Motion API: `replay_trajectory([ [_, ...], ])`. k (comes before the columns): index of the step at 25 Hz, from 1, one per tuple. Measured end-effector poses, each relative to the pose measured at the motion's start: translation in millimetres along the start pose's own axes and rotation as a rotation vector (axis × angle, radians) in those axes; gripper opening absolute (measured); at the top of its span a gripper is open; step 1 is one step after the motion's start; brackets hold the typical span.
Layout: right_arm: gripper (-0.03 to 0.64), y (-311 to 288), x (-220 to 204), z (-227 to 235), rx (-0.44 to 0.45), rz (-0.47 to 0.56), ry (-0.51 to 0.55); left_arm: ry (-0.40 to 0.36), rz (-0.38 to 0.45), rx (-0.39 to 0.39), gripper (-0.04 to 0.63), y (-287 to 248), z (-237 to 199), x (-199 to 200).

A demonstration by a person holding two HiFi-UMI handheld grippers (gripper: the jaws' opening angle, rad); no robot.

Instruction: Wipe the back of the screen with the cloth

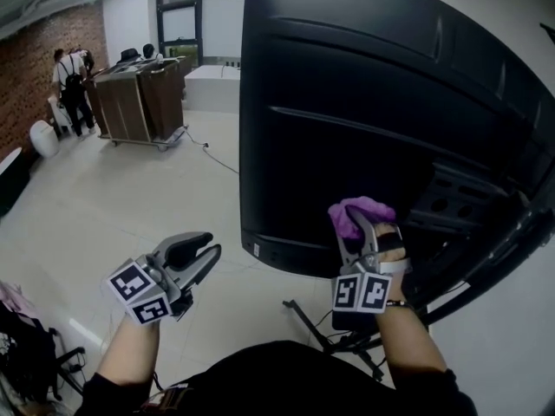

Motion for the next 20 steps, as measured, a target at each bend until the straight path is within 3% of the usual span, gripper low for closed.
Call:
replay_trajectory([
  [6, 0.126, -26.1, 100.8, -37.0, 0.067, 0.212, 0.171, 0.019, -0.014, -0.031, 0.101, -11.3, 6.1, -11.1],
  [10, 0.126, -56.0, 123.5, -60.9, 0.122, 0.227, 0.263, 0.01, -0.015, -0.059, 0.101, -24.9, 12.1, -12.0],
  [14, 0.126, -46.4, 84.6, -60.5, 0.139, 0.163, 0.2, 0.009, -0.033, -0.082, 0.101, -27.6, 21.7, -18.1],
  [20, 0.127, 2.9, -28.9, -46.9, 0.081, -0.023, 0.147, 0.02, -0.051, -0.074, 0.101, -19.5, 24.1, -26.1],
])
Point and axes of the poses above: the fingertips, and each gripper's own axes: y backward along the fingers, z to its right, x out of its top, the point moved 5 cm from there along y, backward along the fingers, and after that the axes turned 8 degrees about y, right-handed, at the moved point
